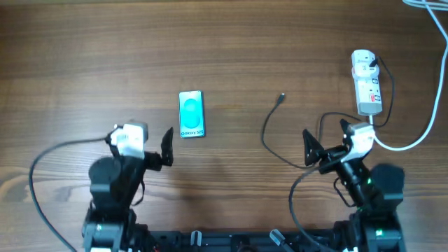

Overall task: Plug charger to phone and switch on socket
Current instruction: 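Move the left gripper over the Galaxy S25 phone, then lower the left gripper and grasp the phone's bottom edge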

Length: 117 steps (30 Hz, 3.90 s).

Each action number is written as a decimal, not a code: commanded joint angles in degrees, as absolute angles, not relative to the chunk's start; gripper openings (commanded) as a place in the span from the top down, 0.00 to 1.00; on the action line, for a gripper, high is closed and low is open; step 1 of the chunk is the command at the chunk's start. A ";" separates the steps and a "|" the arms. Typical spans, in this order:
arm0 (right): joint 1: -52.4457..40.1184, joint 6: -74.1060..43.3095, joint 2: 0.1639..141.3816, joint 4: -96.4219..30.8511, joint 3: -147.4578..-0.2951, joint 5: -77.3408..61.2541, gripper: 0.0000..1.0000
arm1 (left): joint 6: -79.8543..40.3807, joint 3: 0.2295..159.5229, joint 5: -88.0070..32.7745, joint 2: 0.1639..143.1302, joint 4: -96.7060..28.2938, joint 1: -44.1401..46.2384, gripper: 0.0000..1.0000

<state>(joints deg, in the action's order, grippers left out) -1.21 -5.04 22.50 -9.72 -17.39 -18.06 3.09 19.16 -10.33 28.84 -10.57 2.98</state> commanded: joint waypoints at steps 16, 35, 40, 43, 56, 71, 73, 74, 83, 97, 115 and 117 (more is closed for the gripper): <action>-1.43 -5.04 49.36 -38.72 -48.95 -23.66 0.00 | 2.52 77.28 -16.21 80.66 -55.96 6.66 0.00; -1.43 -4.91 59.72 -38.41 -54.52 -24.05 0.00 | -21.52 77.93 -5.69 89.06 -48.45 12.27 0.01; -1.43 -5.13 64.20 -38.63 -54.52 -24.05 0.00 | -19.70 79.26 -6.31 97.95 -49.69 12.51 0.01; -1.43 -5.13 65.54 -38.89 -54.52 -24.05 0.00 | -19.68 79.24 -6.28 101.67 -49.43 13.45 0.01; -1.43 -4.84 66.67 -40.14 -54.52 -24.01 0.00 | -16.71 78.94 -2.70 113.60 -46.04 16.03 0.00; -1.43 -4.62 66.67 -40.23 -54.52 -23.81 0.00 | -15.20 78.59 -2.68 117.58 -43.90 16.03 0.02; -1.43 -4.58 66.67 -40.23 -54.52 -23.81 0.00 | -15.22 78.59 -2.63 117.58 -44.31 16.36 0.03; -1.43 -4.60 66.70 -40.23 -54.52 -23.81 0.00 | -15.22 78.59 -2.63 117.58 -44.53 16.78 0.04; -1.43 -4.54 67.68 -40.38 -54.52 -23.81 0.00 | -18.50 78.59 3.11 117.89 -47.59 20.12 0.04; -1.43 -4.51 67.68 -40.60 -54.26 -23.16 0.00 | -20.45 78.59 1.78 117.99 -50.65 20.14 0.06; -1.43 -4.67 67.68 -40.97 -54.26 -23.16 0.00 | -21.52 77.58 4.38 121.14 -45.60 19.64 0.26; -1.43 -4.69 67.68 -40.97 -54.26 -23.16 0.00 | -21.52 77.58 4.38 121.14 -45.65 19.64 0.31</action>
<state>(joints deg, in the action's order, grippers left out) -1.21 -4.86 67.29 -40.95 -53.30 -23.11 -20.56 78.59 3.11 117.36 -45.43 20.10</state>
